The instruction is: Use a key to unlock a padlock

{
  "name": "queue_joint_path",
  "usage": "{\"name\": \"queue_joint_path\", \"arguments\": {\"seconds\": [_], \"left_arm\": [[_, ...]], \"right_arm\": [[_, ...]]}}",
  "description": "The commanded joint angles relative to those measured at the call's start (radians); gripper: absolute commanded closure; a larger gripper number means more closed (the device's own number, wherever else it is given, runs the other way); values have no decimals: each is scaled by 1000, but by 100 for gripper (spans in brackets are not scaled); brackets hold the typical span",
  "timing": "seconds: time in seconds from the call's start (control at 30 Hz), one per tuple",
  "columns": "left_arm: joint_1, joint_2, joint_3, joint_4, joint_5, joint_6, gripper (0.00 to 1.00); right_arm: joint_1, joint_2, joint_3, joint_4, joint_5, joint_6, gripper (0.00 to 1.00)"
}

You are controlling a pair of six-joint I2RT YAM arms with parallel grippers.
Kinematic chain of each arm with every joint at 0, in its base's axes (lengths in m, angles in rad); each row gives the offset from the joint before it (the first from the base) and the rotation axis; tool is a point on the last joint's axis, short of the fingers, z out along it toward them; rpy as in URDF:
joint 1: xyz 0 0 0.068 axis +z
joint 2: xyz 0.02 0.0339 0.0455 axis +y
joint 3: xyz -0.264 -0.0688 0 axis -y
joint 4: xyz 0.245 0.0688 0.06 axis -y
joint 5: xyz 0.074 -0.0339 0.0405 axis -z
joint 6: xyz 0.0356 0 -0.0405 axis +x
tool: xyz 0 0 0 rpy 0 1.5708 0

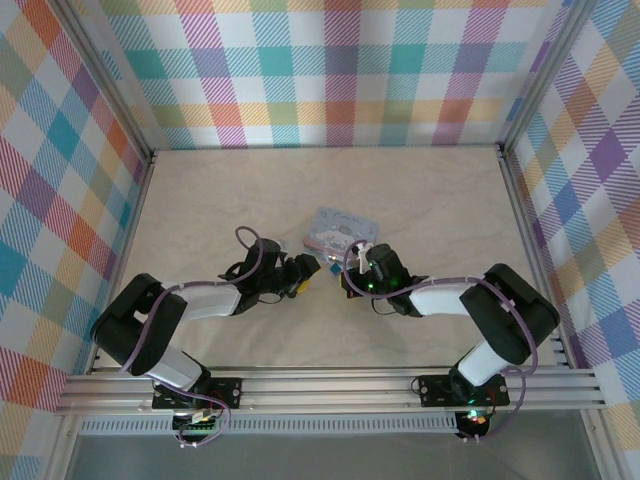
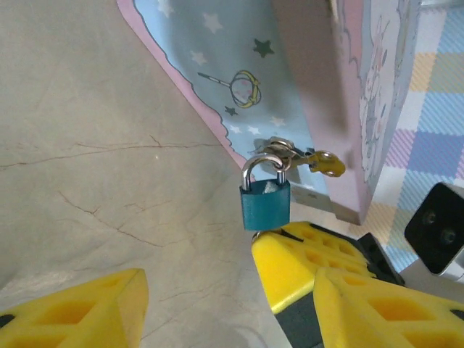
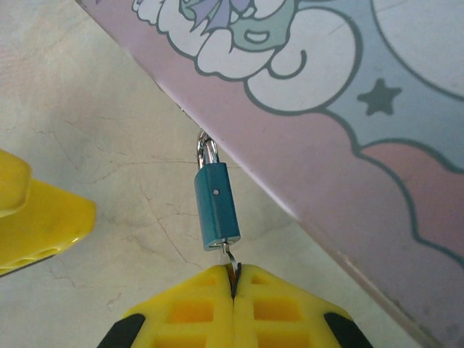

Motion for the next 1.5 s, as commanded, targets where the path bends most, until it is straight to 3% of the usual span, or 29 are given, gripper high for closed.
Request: {"name": "queue_joint_path", "arguments": {"seconds": [0.0, 0.47, 1.1, 1.47], "left_arm": [[-4, -18, -22, 150, -29, -78, 40], [-54, 96, -22, 309, -37, -166, 47], [-88, 281, 5, 513, -24, -284, 59], [-93, 295, 8, 513, -37, -295, 75]], "right_arm": [[7, -24, 40, -74, -44, 78, 99], [7, -38, 85, -97, -111, 282, 99], [7, -28, 113, -116, -126, 369, 99], [7, -29, 116, -104, -131, 408, 98]]}}
